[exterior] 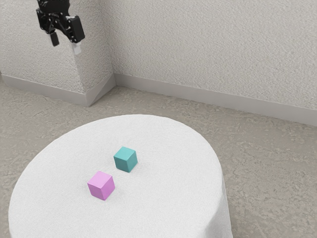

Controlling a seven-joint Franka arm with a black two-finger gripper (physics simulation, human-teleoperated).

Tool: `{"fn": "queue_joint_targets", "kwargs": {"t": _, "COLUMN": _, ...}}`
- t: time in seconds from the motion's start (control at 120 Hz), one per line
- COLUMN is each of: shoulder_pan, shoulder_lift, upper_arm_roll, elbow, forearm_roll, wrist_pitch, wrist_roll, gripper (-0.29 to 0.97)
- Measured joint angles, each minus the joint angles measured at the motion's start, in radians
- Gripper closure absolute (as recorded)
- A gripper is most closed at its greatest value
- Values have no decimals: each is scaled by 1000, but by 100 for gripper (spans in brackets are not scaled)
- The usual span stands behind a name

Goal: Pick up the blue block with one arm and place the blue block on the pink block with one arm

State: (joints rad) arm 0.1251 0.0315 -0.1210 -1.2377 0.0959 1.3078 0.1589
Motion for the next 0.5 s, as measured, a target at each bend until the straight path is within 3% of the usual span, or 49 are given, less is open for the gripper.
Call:
{"fn": "queue_joint_targets", "kwargs": {"t": 0.092, "shoulder_pan": -3, "shoulder_lift": 9, "upper_arm_roll": 2, "elbow": -1, "forearm_roll": 1, "wrist_pitch": 6, "wrist_roll": 2, "gripper": 0}}
{"fn": "queue_joint_targets", "kwargs": {"t": 0.217, "shoulder_pan": 60, "shoulder_lift": -17, "upper_arm_roll": -2, "elbow": 0, "forearm_roll": 4, "wrist_pitch": -8, "wrist_roll": 5, "gripper": 0}}
{"fn": "queue_joint_targets", "kwargs": {"t": 0.308, "shoulder_pan": 132, "shoulder_lift": -147, "upper_arm_roll": -18, "elbow": -189, "forearm_roll": 9, "wrist_pitch": 3, "wrist_roll": 17, "gripper": 0}}
{"fn": "queue_joint_targets", "kwargs": {"t": 0.392, "shoulder_pan": 57, "shoulder_lift": -269, "upper_arm_roll": -23, "elbow": -408, "forearm_roll": 5, "wrist_pitch": 143, "wrist_roll": 97, "gripper": 0}}
{"fn": "queue_joint_targets", "kwargs": {"t": 0.5, "shoulder_pan": 32, "shoulder_lift": -297, "upper_arm_roll": -28, "elbow": -481, "forearm_roll": 2, "wrist_pitch": 229, "wrist_roll": 205, "gripper": 0}}
